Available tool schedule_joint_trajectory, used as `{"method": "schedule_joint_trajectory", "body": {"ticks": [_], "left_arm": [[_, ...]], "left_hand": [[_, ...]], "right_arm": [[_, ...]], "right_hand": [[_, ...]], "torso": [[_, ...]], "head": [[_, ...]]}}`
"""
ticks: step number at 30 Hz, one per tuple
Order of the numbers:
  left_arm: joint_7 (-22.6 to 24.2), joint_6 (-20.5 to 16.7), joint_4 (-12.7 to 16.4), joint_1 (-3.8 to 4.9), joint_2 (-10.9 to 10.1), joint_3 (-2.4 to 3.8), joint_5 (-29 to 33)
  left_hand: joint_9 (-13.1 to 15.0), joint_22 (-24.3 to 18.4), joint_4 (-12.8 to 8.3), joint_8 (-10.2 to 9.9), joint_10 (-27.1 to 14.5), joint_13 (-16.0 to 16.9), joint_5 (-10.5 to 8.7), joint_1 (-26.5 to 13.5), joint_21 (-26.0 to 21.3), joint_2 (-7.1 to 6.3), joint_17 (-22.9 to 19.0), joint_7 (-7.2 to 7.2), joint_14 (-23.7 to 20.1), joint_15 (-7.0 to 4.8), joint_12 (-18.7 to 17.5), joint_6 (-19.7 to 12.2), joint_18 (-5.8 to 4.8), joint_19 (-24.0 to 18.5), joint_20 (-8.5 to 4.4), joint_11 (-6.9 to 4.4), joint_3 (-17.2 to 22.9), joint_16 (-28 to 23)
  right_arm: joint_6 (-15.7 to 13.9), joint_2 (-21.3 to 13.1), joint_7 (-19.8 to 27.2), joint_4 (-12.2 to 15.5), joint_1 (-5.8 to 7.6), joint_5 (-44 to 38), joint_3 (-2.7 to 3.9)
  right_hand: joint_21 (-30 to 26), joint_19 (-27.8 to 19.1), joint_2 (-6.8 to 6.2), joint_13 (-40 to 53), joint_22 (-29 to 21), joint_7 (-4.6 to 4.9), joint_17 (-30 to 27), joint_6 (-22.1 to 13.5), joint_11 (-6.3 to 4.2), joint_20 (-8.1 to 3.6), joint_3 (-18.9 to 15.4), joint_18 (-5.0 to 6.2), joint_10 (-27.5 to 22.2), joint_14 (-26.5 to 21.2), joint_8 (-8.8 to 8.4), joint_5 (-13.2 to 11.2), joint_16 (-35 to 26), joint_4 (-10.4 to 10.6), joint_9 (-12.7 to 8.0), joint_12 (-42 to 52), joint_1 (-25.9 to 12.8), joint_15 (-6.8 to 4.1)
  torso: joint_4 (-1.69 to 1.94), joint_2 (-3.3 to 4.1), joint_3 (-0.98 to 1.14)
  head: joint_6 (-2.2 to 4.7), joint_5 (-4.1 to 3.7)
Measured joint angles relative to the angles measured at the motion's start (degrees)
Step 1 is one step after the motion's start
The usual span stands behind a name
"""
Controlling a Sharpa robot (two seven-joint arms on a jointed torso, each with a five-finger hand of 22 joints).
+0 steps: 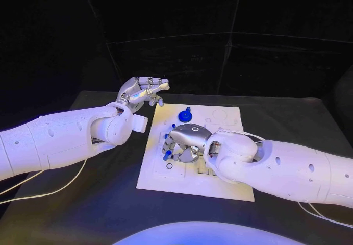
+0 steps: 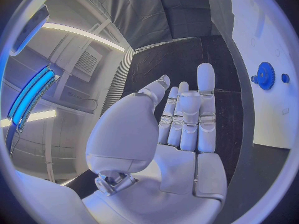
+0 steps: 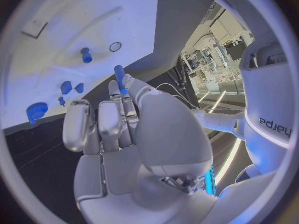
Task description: Assemble the parts on the task board
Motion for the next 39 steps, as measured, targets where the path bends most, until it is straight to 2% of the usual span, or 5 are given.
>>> {"method": "schedule_joint_trajectory", "body": {"ticks": [6, 14, 31, 36, 39], "left_arm": [[0.0, 0.0, 0.0, 0.0, 0.2, 0.0, 0.0], [0.0, 0.0, -0.1, 0.0, 0.3, 0.01, 0.0], [0.0, 0.0, -0.3, 0.0, 0.2, 0.01, 0.0], [0.0, 0.0, -0.3, 0.0, 0.2, 0.01, 0.0], [0.0, 0.0, -0.3, 0.0, 0.2, 0.01, 0.0]], "left_hand": [[0.0, 0.0, 0.0, 0.0, 0.0, 0.0, 0.0, 0.0, 0.0, 0.0, 0.0, 0.0, 0.0, 0.0, 0.0, 0.0, 0.0, 0.0, 0.0, 0.0, 0.0, 0.0], [0.0, 0.0, 0.0, 0.0, 0.0, 0.0, 0.0, 0.0, 0.0, 0.0, 0.0, 0.0, 0.0, 0.0, 0.0, 0.0, 0.0, 0.0, 0.0, 0.0, 0.0, 0.0], [0.0, 0.0, 0.0, 0.0, 0.0, 0.0, 0.0, 0.0, 0.0, 0.0, 0.0, 0.0, 0.0, 0.0, 0.0, 0.0, 0.0, 0.0, 0.0, 0.0, 0.0, 0.0], [0.0, 0.0, 0.0, 0.0, 0.0, 0.0, 0.0, 0.0, 0.0, 0.0, 0.0, 0.0, 0.0, 0.0, 0.0, 0.0, 0.0, 0.0, 0.0, 0.0, 0.0, 0.0], [0.0, 0.0, 0.0, 0.0, 0.0, 0.0, 0.0, 0.0, 0.0, 0.0, 0.0, 0.0, 0.0, 0.0, 0.0, 0.0, 0.0, 0.0, 0.0, 0.0, 0.0, 0.0]], "right_arm": [[1.9, 0.9, 0.3, -1.1, -0.69, -0.1, -0.31], [4.3, 1.1, 0.3, -2.3, -0.85, -0.5, -0.41], [6.8, 0.9, 0.1, -2.4, -0.85, -1.6, -0.42], [7.2, 1.1, -0.1, -2.4, -0.81, -2.0, -0.39], [7.4, 1.6, -0.3, -2.4, -0.81, -2.3, -0.45]], "right_hand": [[0.0, 0.0, -0.04, 0.0, 0.0, 0.0, -0.1, 0.0, 0.0, 0.0, 0.1, 0.0, 0.0, 0.0, -0.01, 0.0, 0.0, -0.1, 0.0, -0.2, 0.0, 0.0], [0.0, 0.0, -0.04, 0.1, -0.1, -0.03, -0.1, 0.0, 0.2, 0.0, 0.1, 0.0, 0.2, 0.0, -0.12, 0.0, 0.0, -0.1, 0.0, -0.2, 0.0, 0.0], [0.0, 0.0, -0.05, 0.1, -0.1, -0.16, -0.2, -0.2, 0.21, 0.0, 0.2, 0.0, 0.2, 0.0, -0.29, -0.1, 0.0, -0.2, -0.1, -0.2, 0.0, 0.0], [0.0, 0.0, -0.74, 0.2, -0.2, 0.04, -0.4, 0.0, 0.21, 0.0, 0.3, 0.0, 0.2, 0.0, -0.45, -0.1, 0.0, -0.2, -0.1, -0.6, -0.7, 0.0], [0.0, -0.3, -1.94, 0.0, -0.5, 1.0, -0.7, -1.0, 0.94, 0.32, 0.5, 0.0, -0.5, 0.1, -0.95, 0.0, 0.0, 0.2, -0.1, -1.7, -2.0, 0.14]], "torso": [[0.0, 0.01, 0.02], [0.0, -0.01, 0.03], [-0.04, -0.03, 0.03], [-0.04, -0.03, 0.02], [-0.04, -0.03, 0.02]], "head": [[-0.24, -0.02], [-0.44, 0.09], [-0.49, 0.2], [-0.5, 0.2], [-0.5, 0.2]]}}
